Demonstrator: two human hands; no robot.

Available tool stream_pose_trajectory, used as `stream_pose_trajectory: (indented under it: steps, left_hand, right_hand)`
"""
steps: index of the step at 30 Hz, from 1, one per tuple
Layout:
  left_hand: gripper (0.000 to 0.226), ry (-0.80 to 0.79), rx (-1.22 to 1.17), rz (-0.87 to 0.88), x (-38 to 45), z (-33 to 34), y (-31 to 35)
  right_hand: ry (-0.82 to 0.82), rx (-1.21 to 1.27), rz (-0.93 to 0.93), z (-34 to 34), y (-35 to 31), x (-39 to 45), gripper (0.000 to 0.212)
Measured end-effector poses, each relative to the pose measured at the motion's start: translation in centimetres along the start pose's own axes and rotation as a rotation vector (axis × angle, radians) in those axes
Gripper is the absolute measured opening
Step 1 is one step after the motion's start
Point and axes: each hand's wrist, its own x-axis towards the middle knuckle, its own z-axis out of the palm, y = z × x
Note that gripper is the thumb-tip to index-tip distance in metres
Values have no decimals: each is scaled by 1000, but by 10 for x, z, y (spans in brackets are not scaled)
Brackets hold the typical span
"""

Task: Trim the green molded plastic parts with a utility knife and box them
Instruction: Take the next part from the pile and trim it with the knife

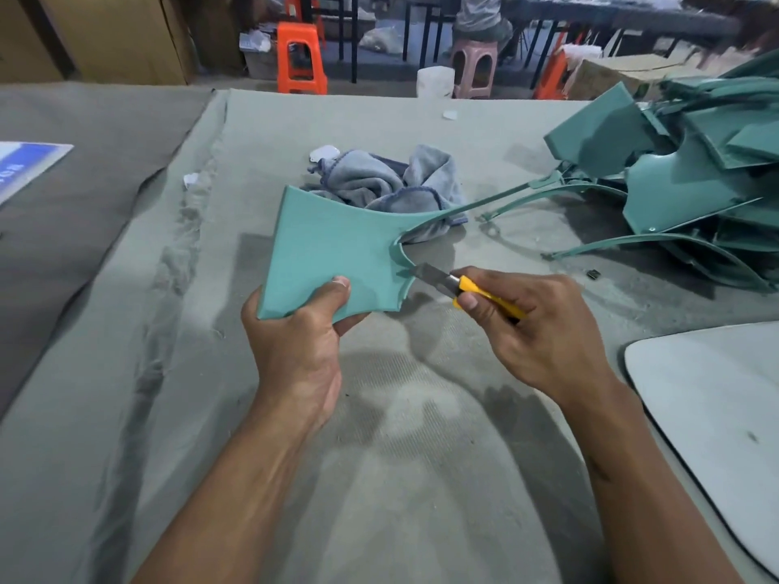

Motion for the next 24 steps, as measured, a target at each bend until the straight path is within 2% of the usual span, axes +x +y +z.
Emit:
stream_pose_trajectory:
  steps: [4,8,12,16,20,24]
  left_hand:
    - [25,20,-19,-7,2,-1,1]
    - [26,14,-33,-13,1,-1,1]
    - [29,2,-27,12,1,-1,3]
    - [23,-82,4,-15,1,-2,6]
    - [16,-230,49,-110,4,-5,8]
    - [20,-284,71,-121,3,-7,8]
  right_hand:
    - [50,-111,-5,7,-5,0,23]
    - [38,-85,-83,5,-6,0,23]
    - [172,-118,1,6,-7,1,26]
    - [152,75,48,2,0,2,25]
    - [58,461,289,8,-7,3,52]
    - [41,724,467,23,-21,4,40]
